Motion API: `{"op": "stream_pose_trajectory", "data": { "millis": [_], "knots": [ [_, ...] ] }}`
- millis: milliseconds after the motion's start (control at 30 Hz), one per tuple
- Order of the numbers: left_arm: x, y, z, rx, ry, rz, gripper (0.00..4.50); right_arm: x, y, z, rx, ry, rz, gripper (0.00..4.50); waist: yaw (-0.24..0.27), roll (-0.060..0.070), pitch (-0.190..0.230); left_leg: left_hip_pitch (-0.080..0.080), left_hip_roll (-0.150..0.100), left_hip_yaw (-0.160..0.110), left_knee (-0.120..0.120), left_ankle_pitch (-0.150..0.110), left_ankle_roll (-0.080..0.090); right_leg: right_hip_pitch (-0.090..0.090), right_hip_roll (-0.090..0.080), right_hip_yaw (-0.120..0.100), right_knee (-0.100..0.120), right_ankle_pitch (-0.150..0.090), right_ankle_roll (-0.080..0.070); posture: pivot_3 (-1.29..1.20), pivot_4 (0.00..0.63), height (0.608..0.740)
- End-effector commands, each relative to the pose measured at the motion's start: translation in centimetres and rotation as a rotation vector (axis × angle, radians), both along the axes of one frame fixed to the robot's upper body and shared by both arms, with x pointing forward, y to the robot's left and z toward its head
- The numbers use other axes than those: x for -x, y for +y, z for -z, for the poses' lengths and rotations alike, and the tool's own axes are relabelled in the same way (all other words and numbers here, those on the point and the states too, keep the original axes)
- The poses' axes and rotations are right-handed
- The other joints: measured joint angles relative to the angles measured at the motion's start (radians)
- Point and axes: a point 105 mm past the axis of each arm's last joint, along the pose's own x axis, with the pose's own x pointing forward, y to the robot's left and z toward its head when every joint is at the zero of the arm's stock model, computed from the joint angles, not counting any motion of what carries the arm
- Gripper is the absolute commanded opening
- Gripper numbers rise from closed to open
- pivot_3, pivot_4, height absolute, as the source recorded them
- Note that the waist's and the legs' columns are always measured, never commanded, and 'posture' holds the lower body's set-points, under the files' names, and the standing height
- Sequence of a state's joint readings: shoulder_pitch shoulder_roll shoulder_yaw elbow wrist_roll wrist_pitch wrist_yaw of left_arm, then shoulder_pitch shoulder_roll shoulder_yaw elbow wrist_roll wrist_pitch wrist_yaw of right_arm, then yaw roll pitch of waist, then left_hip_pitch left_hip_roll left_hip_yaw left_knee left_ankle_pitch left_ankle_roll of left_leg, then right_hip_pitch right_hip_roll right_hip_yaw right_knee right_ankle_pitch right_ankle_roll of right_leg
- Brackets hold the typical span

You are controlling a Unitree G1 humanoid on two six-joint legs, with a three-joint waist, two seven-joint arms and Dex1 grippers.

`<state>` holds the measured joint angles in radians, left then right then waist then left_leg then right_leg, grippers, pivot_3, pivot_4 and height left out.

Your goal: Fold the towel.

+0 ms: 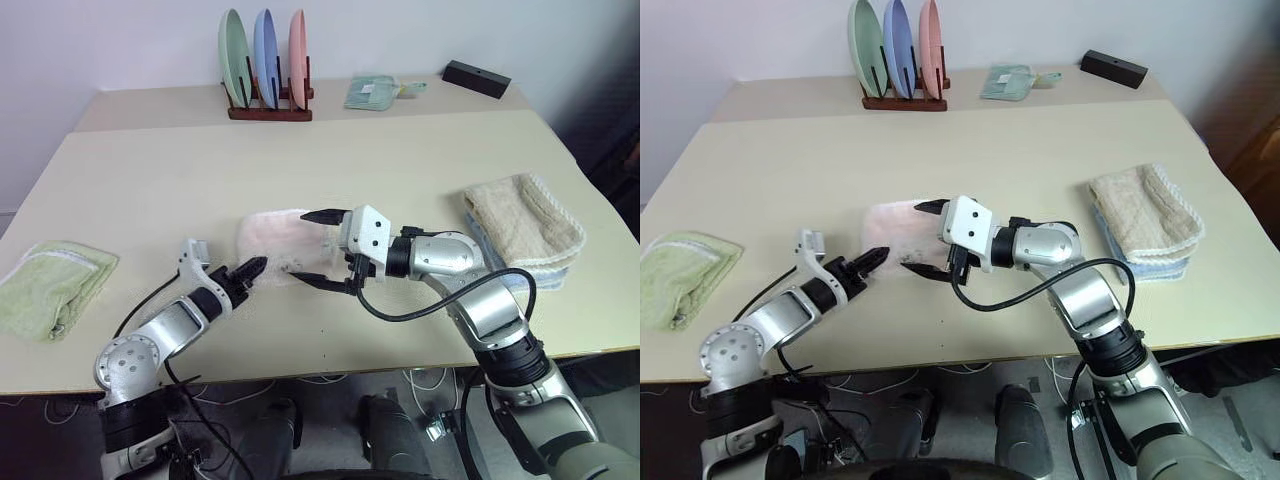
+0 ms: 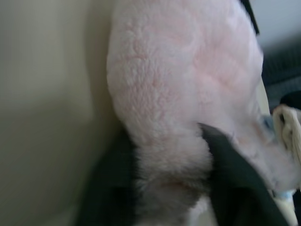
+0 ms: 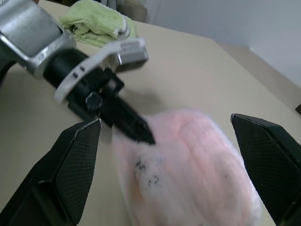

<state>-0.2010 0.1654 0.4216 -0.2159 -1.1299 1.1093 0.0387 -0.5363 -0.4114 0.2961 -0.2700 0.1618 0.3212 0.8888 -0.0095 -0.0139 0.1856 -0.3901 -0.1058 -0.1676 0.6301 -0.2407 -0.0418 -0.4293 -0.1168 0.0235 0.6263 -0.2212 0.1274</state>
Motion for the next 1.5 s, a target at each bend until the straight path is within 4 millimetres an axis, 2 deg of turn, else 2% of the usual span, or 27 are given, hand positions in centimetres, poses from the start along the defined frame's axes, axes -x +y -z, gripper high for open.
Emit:
{"op": "stream_pose_trajectory", "data": {
  "millis": [33, 100, 200, 300, 367, 400, 467, 500, 567, 633, 767, 867, 1000, 1100, 1133, 1267, 1400, 1433, 1500],
  "knots": [
    [0.2, -0.4, -0.7, 0.029, -0.025, 0.009, 0.05, 0.6, 0.1, -1.4, -0.03, -0.06, -0.015, 4.5, -0.001, 0.0, 0.0, 0.0, 0.0, 0.0, 0.0, 0.0, 0.0, 0.0, 0.0, 0.0, 0.0, 0.0, 0.0, 0.0, 0.15, 0.738],
    [-0.8, 0.8, -2.8, 0.075, -0.12, -0.076, 0.05, 0.5, 0.2, -1.5, -0.033, -0.065, -0.012, 4.5, 0.0, 0.0, 0.0, 0.0, 0.0, 0.0, 0.0, 0.0, 0.0, 0.0, 0.0, 0.0, 0.0, 0.0, 0.0, 0.0, 0.15, 0.738],
    [-2.2, 4.6, -6.5, 0.061, -0.283, -0.265, 0.05, 0.4, 0.2, -1.6, -0.032, -0.071, -0.009, 4.5, 0.001, -0.001, 0.0, 0.0, 0.0, 0.0, 0.0, 0.0, 0.0, 0.0, 0.0, 0.0, 0.0, 0.0, 0.0, 0.0, 0.15, 0.738],
    [-2.6, 9.6, -9.8, 0.043, -0.4, -0.496, 0.05, 0.4, 0.1, -1.5, -0.029, -0.075, -0.007, 4.5, -0.003, -0.001, 0.0, 0.0, 0.0, 0.0, 0.0, 0.0, -0.001, 0.0, 0.001, 0.0, -0.001, 0.0, 0.0, 0.0, 0.15, 0.738],
    [-1.2, 14.6, -12.7, 0.025, -0.503, -0.701, 0.05, 0.3, 0.0, -1.4, -0.025, -0.076, -0.006, 4.5, -0.007, -0.001, 0.0, 0.0, 0.001, 0.001, -0.001, 0.0, -0.001, -0.001, 0.001, 0.0, -0.002, 0.0, 0.0, 0.0, 0.15, 0.738],
    [-0.3, 16.3, -13.4, 0.015, -0.531, -0.77, 0.05, 0.3, -0.1, -1.4, -0.023, -0.076, -0.006, 4.5, -0.009, -0.001, 0.0, 0.0, 0.001, 0.001, -0.001, 0.0, -0.001, -0.001, 0.001, 0.0, -0.002, 0.0, 0.0, 0.0, 0.15, 0.738],
    [1.8, 19.7, -13.8, -0.003, -0.559, -0.902, 0.05, 0.3, -0.1, -1.2, -0.021, -0.075, -0.009, 4.5, -0.009, -0.001, 0.0, 0.0, 0.001, 0.001, -0.001, 0.001, -0.006, -0.001, 0.002, 0.002, -0.003, 0.0, 0.0, 0.0, 0.15, 0.738],
    [2.6, 20.6, -13.8, -0.007, -0.566, -0.942, 0.05, 0.3, -0.1, -1.2, -0.021, -0.075, -0.011, 4.5, -0.008, -0.001, 0.0, 0.0, 0.002, 0.001, -0.002, 0.001, -0.006, -0.001, 0.002, 0.002, -0.004, 0.0, 0.0, 0.0, 0.15, 0.738],
    [4.8, 22.8, -12.4, -0.026, -0.526, -1.042, 0.05, 0.3, 0.0, -1.1, -0.02, -0.074, -0.017, 4.5, -0.004, -0.001, 0.0, 0.0, 0.002, 0.001, -0.002, 0.001, -0.006, 0.0, 0.002, 0.002, -0.006, 0.0, 0.0, 0.0, 0.15, 0.738],
    [6.8, 24.0, -10.1, -0.026, -0.459, -1.116, 0.05, 0.3, 0.1, -0.9, -0.019, -0.073, -0.023, 4.5, -0.001, -0.001, 0.0, 0.0, 0.002, 0.001, -0.001, 0.0, -0.005, 0.001, 0.002, 0.001, -0.008, 0.0, 0.0, 0.0, 0.15, 0.738],
    [9.5, 24.3, -5.1, 0.02, -0.312, -1.222, 0.05, 0.2, 0.1, -0.7, -0.013, -0.074, -0.035, 4.5, 0.009, -0.004, -0.001, 0.0, 0.002, 0.001, 0.0, -0.003, 0.002, 0.003, 0.002, 0.001, -0.009, 0.0, 0.0, 0.0, 0.15, 0.738],
    [10.9, 24.2, -3.1, 0.071, -0.268, -1.285, 1.06, 0.0, 0.1, -0.6, -0.008, -0.076, -0.041, 4.5, 0.021, -0.006, -0.002, 0.0, 0.002, 0.001, 0.001, -0.003, 0.001, 0.003, 0.002, 0.0, -0.009, 0.0, 0.0, 0.0, 0.15, 0.738],
    [11.7, 24.2, -2.8, 0.082, -0.268, -1.318, 3.2, -0.2, -0.1, -0.3, 0.003, -0.077, -0.043, 4.5, 0.023, -0.007, -0.002, 0.0, 0.002, 0.001, 0.001, -0.003, 0.001, 0.004, 0.002, 0.0, -0.01, 0.0, -0.001, 0.0, 0.15, 0.738],
    [12.7, 25.2, -4.5, 0.058, -0.337, -1.359, 4.16, -0.2, -0.3, 0.0, 0.012, -0.074, -0.044, 4.5, 0.021, -0.007, -0.003, 0.0, 0.002, 0.001, 0.001, -0.003, 0.001, 0.004, 0.003, 0.0, -0.01, 0.0, -0.001, 0.0, 0.15, 0.738],
    [13.1, 25.8, -5.6, 0.02, -0.376, -1.37, 4.48, -0.2, -0.2, 0.1, 0.014, -0.073, -0.046, 4.5, 0.02, -0.007, -0.003, 0.0, 0.002, 0.001, 0.0, -0.003, 0.001, 0.004, 0.003, 0.0, -0.01, 0.0, -0.001, 0.0, 0.15, 0.738],
    [13.9, 27.1, -10.1, -0.194, -0.499, -1.365, 4.48, -0.2, -0.2, 0.2, 0.011, -0.063, -0.053, 4.5, 0.019, -0.007, -0.003, 0.0, 0.003, 0.001, 0.0, -0.003, 0.001, 0.003, 0.004, 0.0, -0.01, 0.0, -0.001, 0.0, 0.15, 0.738],
    [13.8, 27.2, -10.8, -0.24, -0.515, -1.351, 4.48, -0.3, -0.2, 0.1, 0.008, -0.06, -0.054, 4.5, 0.022, -0.006, -0.003, 0.0, 0.002, 0.002, 0.0, -0.003, 0.001, 0.003, 0.002, 0.001, -0.01, -0.001, -0.003, 0.0, 0.15, 0.738],
    [11.5, 25.1, -12.9, -0.4, -0.574, -1.175, 4.48, -0.8, -0.6, -0.1, -0.022, -0.036, -0.019, 4.5, 0.021, -0.006, -0.003, 0.0, 0.002, 0.002, 0.0, -0.003, 0.001, 0.003, 0.002, 0.001, -0.01, -0.001, -0.003, 0.0, 0.15, 0.738],
    [7.0, 18.9, -14.1, -0.689, -0.632, -0.763, 4.48, -2.5, -2.0, -0.5, -0.075, 0.001, 0.085, 4.5, 0.027, -0.013, -0.003, 0.0, 0.002, 0.002, 0.0, -0.003, 0.001, 0.003, 0.004, 0.0, -0.009, 0.0, -0.002, 0.0, 0.15, 0.738]
  ]
}}
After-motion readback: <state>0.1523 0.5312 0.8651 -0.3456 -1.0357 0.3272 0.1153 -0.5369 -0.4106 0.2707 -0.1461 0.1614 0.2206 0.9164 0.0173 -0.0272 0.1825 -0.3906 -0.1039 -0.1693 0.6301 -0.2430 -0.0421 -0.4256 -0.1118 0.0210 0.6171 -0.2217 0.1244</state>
